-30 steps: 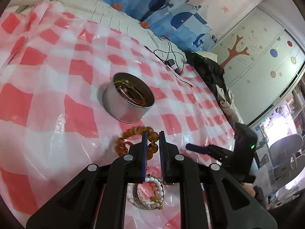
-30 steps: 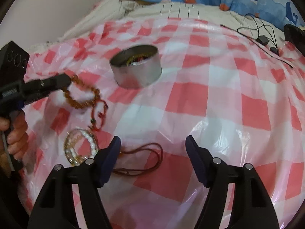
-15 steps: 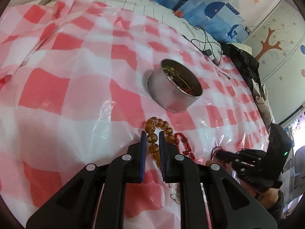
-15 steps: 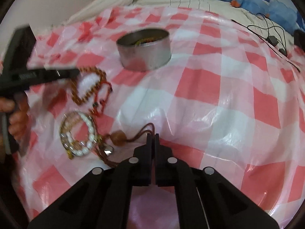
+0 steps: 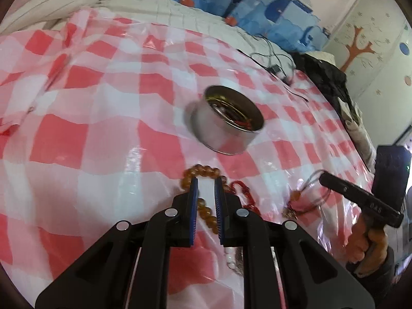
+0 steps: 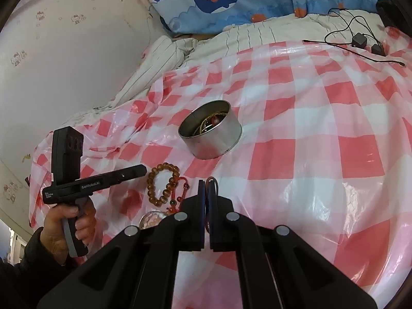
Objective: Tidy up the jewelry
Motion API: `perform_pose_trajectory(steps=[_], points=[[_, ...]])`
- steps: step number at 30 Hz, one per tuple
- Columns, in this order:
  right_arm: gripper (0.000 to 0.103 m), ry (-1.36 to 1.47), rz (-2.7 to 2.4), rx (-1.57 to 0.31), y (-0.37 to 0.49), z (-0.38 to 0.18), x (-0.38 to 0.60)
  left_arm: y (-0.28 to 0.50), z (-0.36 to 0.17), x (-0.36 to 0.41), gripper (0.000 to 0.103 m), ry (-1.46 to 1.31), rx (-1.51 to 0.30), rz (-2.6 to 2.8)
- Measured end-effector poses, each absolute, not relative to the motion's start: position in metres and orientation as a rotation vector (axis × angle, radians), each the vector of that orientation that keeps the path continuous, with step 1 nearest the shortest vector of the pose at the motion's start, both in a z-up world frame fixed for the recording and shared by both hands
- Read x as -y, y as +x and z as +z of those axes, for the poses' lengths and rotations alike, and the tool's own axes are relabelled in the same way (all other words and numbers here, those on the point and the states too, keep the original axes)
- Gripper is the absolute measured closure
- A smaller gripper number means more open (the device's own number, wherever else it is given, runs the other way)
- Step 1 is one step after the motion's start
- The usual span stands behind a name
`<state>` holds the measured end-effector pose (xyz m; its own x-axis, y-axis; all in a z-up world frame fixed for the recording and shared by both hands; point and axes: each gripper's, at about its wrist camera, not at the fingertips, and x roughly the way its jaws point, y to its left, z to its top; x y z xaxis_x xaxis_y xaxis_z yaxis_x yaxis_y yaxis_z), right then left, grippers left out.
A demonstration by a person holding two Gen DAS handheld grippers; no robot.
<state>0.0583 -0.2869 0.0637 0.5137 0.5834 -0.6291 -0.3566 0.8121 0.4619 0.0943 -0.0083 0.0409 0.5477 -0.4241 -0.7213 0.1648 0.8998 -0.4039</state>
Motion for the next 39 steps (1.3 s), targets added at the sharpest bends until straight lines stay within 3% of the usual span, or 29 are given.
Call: perform_pose_trajectory(steps=[1, 2, 4, 8, 12, 14, 17, 26, 39], points=[[0.1, 0.289, 0.576, -0.863, 0.058, 0.063, 0.287, 0.095, 0.041, 0.008, 0.084, -0.298, -0.929, -0.348], [0.1, 0.285, 0.577, -0.865, 0.058, 0.063, 0.285, 0.095, 0.042, 0.01, 0.07, -0.265, -0.925, -0.325], [0.1, 0.279, 0.584, -0.865, 0.057, 0.062, 0.284, 0.094, 0.042, 0.014, 0.056, -0.213, -0.911, -0.291], [0.1, 0.269, 0.588, -0.868, 0.054, 0.061, 0.283, 0.097, 0.032, 0.026, 0.055, -0.118, -0.93, -0.269], [0.1, 0.252, 0.592, -0.873, 0.054, 0.06, 0.28, 0.097, 0.022, 0.042, 0.06, 0.025, -0.943, -0.226], [0.1, 0.252, 0.593, -0.874, 0.054, 0.059, 0.279, 0.095, 0.023, 0.05, 0.08, 0.1, -0.936, -0.222], [0.1, 0.263, 0.595, -0.87, 0.054, 0.059, 0.28, 0.092, 0.029, 0.049, 0.093, 0.104, -0.925, -0.239], [0.1, 0.327, 0.626, -0.825, 0.053, 0.066, 0.285, 0.088, 0.063, 0.011, 0.093, -0.254, -0.813, -0.396], [0.1, 0.393, 0.682, -0.739, 0.05, 0.078, 0.29, 0.086, 0.062, 0.027, 0.093, -0.146, -0.814, -0.347]])
